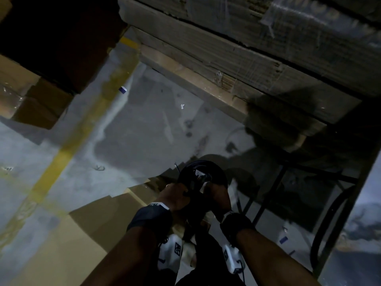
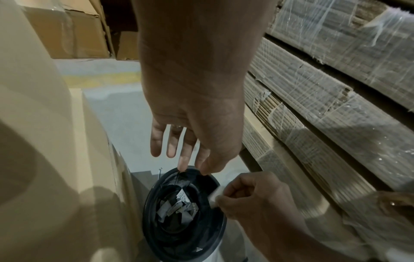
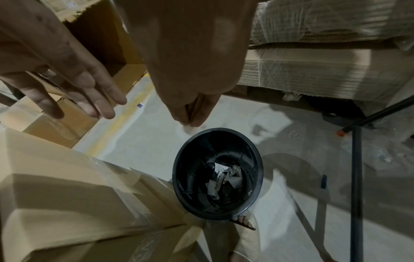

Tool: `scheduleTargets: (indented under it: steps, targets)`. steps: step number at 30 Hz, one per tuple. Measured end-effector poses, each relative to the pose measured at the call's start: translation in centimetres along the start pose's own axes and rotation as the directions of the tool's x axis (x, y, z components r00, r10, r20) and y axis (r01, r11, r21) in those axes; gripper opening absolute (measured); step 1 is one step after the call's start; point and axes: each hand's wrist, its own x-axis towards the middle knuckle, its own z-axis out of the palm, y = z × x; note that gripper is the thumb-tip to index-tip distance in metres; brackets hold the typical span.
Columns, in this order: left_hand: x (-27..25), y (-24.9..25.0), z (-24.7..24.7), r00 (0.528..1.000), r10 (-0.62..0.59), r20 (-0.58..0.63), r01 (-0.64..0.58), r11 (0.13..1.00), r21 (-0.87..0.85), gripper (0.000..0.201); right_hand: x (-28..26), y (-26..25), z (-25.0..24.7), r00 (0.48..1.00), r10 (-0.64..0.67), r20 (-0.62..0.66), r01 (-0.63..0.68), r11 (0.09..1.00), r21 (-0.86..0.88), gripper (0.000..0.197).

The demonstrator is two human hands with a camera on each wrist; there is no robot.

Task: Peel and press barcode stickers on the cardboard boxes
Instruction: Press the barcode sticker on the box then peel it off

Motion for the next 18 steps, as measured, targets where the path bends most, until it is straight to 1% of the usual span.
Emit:
scheduleTargets:
  steps: [1, 2, 3, 5, 6, 7, 8, 9, 11, 12, 14, 16, 17, 18]
  targets:
    - [0.0, 0.0, 0.0, 1.0, 0.004, 0.001, -0.004, 1.0, -0.002, 0.076, 0.2, 0.0, 0.3, 0.999, -0.018, -0.028, 0.017, 0.999, -0.047, 0.019]
    - [0.0, 0.0, 0.1, 1.0, 0.004, 0.002, -0.004, 1.0, -0.009, 0.076, 0.2, -0.1, 0.5, 1.0, 0.018, 0.007, -0.018, 0.995, -0.095, 0.018]
    - [0.0, 0.0, 0.1, 1.0, -0.004, -0.004, 0.004, 1.0, -0.02, 0.072, 0.2, -0.2, 0.7, 1.0, 0.013, 0.026, -0.011, 0.995, -0.101, 0.02]
    - [0.0, 0.1, 0.3, 1.0, -0.024, -0.02, 0.023, 0.999, -0.027, 0.065, -0.2, -0.6, 0.5, 0.999, -0.027, -0.016, 0.025, 0.991, -0.131, 0.02]
    - [0.0, 0.1, 0.3, 1.0, -0.017, -0.017, 0.016, 0.999, -0.034, 0.067, -0.5, -0.6, 0.4, 0.998, -0.052, -0.021, 0.049, 0.989, -0.137, 0.016]
    - [0.0, 0.1, 0.4, 1.0, -0.011, -0.002, 0.011, 0.999, -0.037, 0.069, -0.6, -0.5, 0.3, 0.993, -0.095, -0.065, 0.085, 0.985, -0.147, 0.01]
    - [-0.1, 0.2, 0.3, 1.0, -0.017, 0.007, 0.017, 0.999, -0.037, 0.067, -0.6, -0.5, 0.2, 0.988, -0.128, -0.091, 0.115, 0.984, -0.136, 0.011]
    - [-0.2, 0.4, 0.2, 1.0, -0.018, -0.002, 0.018, 0.999, -0.044, 0.06, -0.7, -0.6, 0.3, 0.985, -0.144, -0.097, 0.129, 0.981, -0.147, 0.015]
    - [-0.4, 0.4, 0.3, 1.0, -0.016, -0.017, 0.015, 0.998, -0.053, 0.043, -0.7, -0.6, 0.6, 0.992, -0.117, -0.052, 0.11, 0.986, -0.126, 0.018]
    - [-0.5, 0.4, 0.3, 1.0, -0.017, -0.017, 0.016, 0.998, -0.058, 0.041, -0.8, -0.8, 0.6, 0.994, -0.106, -0.023, 0.103, 0.988, -0.113, 0.02]
    - [-0.8, 0.4, 0.3, 1.0, -0.02, -0.007, 0.019, 0.997, -0.069, 0.05, -1.1, -0.9, 0.8, 0.993, -0.115, -0.036, 0.111, 0.989, -0.094, 0.023]
    - [-0.9, 0.2, 0.3, 1.0, -0.013, -0.002, 0.013, 0.998, -0.06, 0.061, -1.2, -0.9, 0.8, 0.989, -0.129, -0.08, 0.122, 0.989, -0.079, 0.018]
    - [-0.8, 0.1, 0.4, 1.0, -0.012, 0.003, 0.012, 0.998, -0.054, 0.065, -1.1, -0.9, 0.9, 0.991, -0.116, -0.067, 0.11, 0.99, -0.087, 0.014]
    - [-0.8, 0.2, 0.4, 1.0, -0.007, 0.003, 0.007, 0.999, -0.049, 0.067, -1.0, -0.8, 1.1, 0.993, -0.098, -0.06, 0.091, 0.99, -0.104, 0.015]
